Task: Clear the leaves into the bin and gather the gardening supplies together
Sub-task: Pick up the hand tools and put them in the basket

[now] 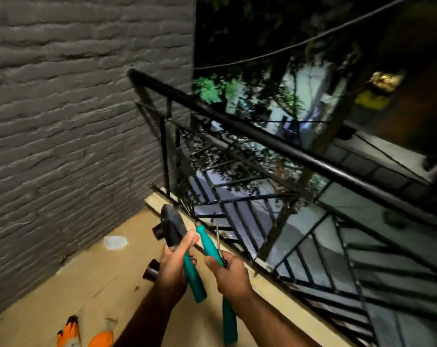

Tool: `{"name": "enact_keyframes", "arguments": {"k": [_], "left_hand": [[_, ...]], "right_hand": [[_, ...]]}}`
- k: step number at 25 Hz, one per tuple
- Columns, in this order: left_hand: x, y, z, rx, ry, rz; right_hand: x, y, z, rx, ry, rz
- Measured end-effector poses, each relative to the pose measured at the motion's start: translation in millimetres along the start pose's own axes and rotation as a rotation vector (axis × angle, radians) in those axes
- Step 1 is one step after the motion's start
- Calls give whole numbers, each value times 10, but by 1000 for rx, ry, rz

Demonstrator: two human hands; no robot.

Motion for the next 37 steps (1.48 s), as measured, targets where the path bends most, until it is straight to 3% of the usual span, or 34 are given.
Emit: {"name": "enact_keyframes", "arguments": {"k": [9, 13, 19, 27, 33, 37], "left_hand": [[-852, -1830, 1110, -370, 109, -275], [-1621, -2539, 1740, -482, 161, -331], [-3107, -3212, 2579, -641, 313, -567], [-4508, -3535, 3215, -902, 536, -910], [-5319, -3306, 3782, -1034, 727, -1071], [-5675, -3093, 4271, -1057, 791, -1168]], "right_hand": [[-123, 1714, 1432, 307, 51, -167], [272, 2593, 2305, 419, -30, -159], [1202, 3778, 3706, 731, -196, -169], [1703, 4072, 5224, 1287, -305, -534], [1936, 3733, 6223, 1557, -546, -594], [2091, 3628, 6853, 1686, -547, -650]]}}
Point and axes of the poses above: each hand's wrist, its own z-axis away from the middle knuckle, its own y-axis out of the back of the hand, x = y × z, the point moved 8 cm from there along -z, towards the middle knuckle, and after that the axes turned 15 degrees about y, right-handed, at the moved point
